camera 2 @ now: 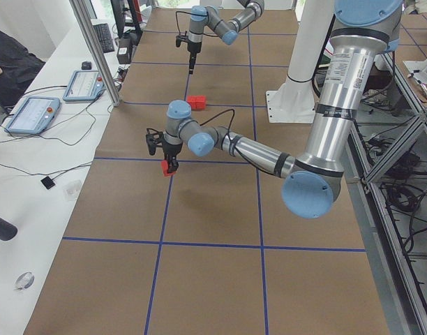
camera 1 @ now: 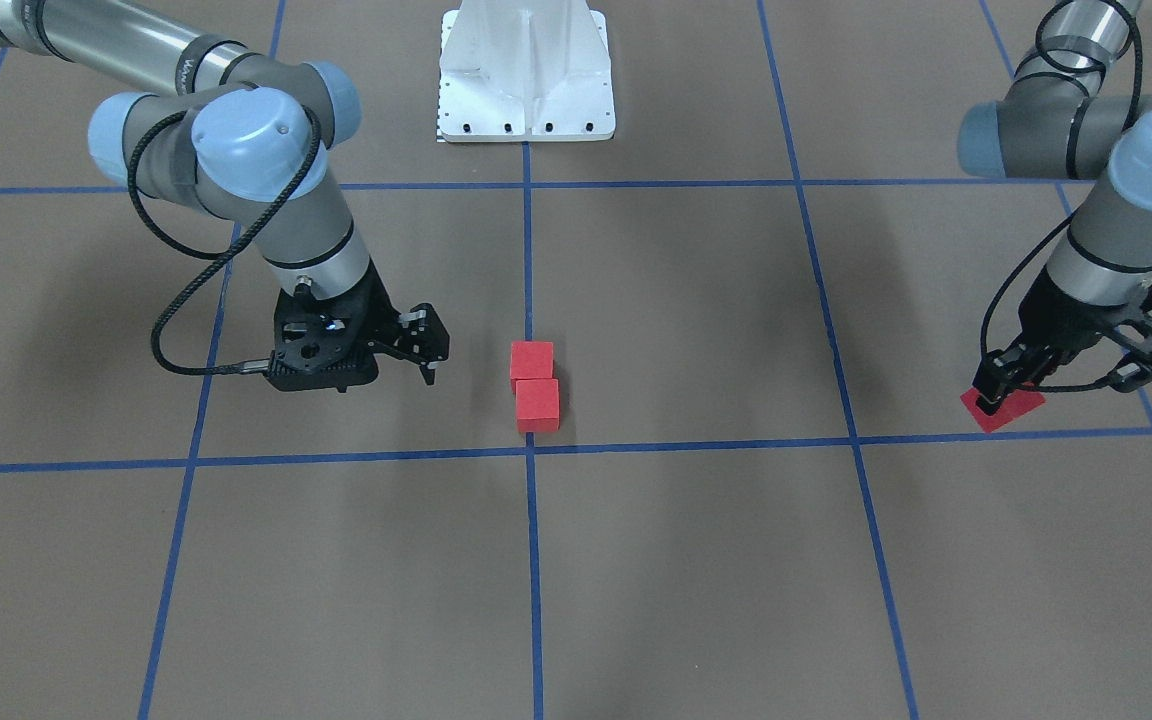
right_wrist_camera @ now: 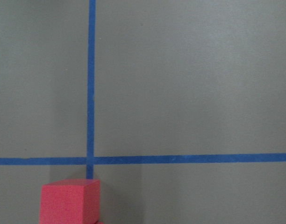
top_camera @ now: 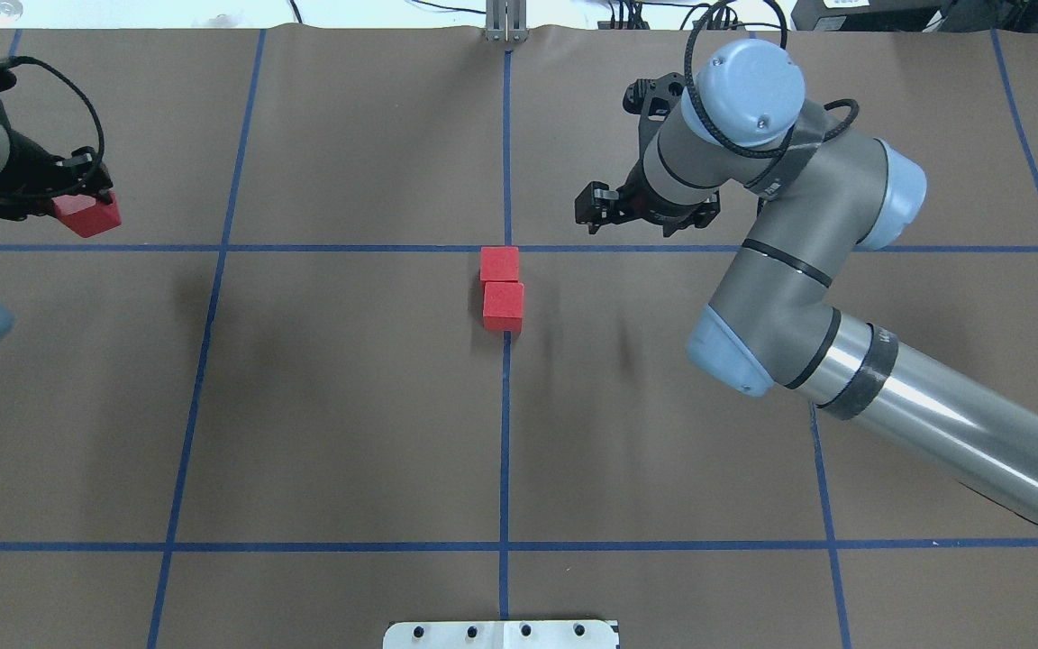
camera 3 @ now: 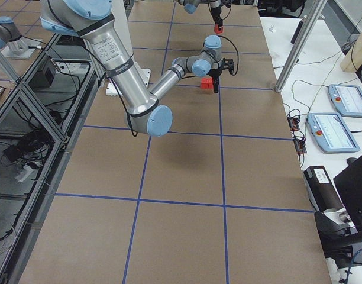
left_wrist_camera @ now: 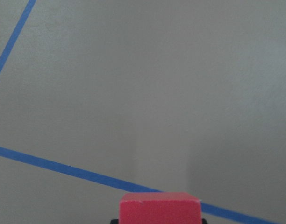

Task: Form red blocks into L shape at center
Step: 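Grasp the far red cube with the left gripper and lift it, then carry the held cube with the left gripper toward the cube pair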

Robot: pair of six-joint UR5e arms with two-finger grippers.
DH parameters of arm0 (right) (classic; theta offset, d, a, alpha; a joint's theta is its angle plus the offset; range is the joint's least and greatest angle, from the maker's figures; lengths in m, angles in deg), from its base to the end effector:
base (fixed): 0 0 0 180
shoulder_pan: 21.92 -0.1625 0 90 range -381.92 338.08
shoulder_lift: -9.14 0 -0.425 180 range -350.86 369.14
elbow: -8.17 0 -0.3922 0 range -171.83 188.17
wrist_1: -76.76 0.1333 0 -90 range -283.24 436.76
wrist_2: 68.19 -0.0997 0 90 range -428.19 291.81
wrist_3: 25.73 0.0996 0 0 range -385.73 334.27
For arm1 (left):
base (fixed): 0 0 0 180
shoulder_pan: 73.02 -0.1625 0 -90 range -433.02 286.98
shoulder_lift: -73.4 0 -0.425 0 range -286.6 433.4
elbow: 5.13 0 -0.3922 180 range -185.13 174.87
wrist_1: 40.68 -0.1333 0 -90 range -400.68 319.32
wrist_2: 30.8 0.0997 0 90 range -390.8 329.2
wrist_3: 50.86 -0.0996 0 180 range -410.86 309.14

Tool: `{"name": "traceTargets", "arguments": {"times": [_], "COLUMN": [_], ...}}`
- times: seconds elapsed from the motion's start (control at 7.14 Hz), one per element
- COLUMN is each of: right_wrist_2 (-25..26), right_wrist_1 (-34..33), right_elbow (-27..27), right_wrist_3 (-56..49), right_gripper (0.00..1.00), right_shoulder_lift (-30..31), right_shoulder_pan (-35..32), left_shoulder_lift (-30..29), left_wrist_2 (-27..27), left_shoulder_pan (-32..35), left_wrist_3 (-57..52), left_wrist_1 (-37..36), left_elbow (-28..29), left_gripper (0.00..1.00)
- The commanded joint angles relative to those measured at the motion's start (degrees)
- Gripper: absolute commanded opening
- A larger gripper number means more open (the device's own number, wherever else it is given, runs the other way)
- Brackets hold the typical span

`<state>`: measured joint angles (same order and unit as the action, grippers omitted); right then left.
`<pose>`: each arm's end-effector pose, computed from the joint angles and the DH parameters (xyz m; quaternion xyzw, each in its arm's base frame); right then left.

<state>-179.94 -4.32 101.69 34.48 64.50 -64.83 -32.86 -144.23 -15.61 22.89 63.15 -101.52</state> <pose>-0.4365 -0.5374 0.2598 0.0932 -0.4184 0.0280 0.9030 0.2526 -0.5690 0.4337 0.0294 0.3609 -0.2674 0.8930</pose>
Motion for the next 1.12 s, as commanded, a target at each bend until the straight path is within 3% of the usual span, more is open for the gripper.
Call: {"name": "traceTargets", "arguments": {"times": [0.0, 0.28, 0.56, 0.7, 0.98], "right_wrist_2": [-4.3, -9.7, -9.8, -11.6, -14.5], "right_wrist_1": [-2.8, -7.1, -6.6, -6.3, -6.1], "right_elbow": [4.4, 6.4, 6.0, 6.1, 6.4], "right_wrist_3": [-9.4, -20.0, -32.2, -33.4, -33.6], "right_gripper": [0.99, 0.99, 0.99, 0.99, 0.99], "right_shoulder_lift": [7.4, 12.9, 18.4, 19.4, 20.0], "right_shoulder_pan": [-5.7, -10.5, -15.1, -16.0, -16.7], "left_shoulder_lift": [-15.4, -21.4, -25.4, -27.8, -38.6], "left_wrist_2": [3.1, 7.9, 9.0, 9.1, 9.0], "left_shoulder_pan": [-7.3, -16.1, -19.3, -20.5, -20.8], "left_wrist_3": [20.2, 37.9, 51.4, 56.0, 63.1], "left_wrist_1": [-20.0, -25.3, -25.3, -25.3, -25.1], "left_elbow": [-1.5, -0.8, 3.7, 7.9, 22.0], "left_gripper": [0.0, 0.0, 0.0, 0.0, 0.0]}}
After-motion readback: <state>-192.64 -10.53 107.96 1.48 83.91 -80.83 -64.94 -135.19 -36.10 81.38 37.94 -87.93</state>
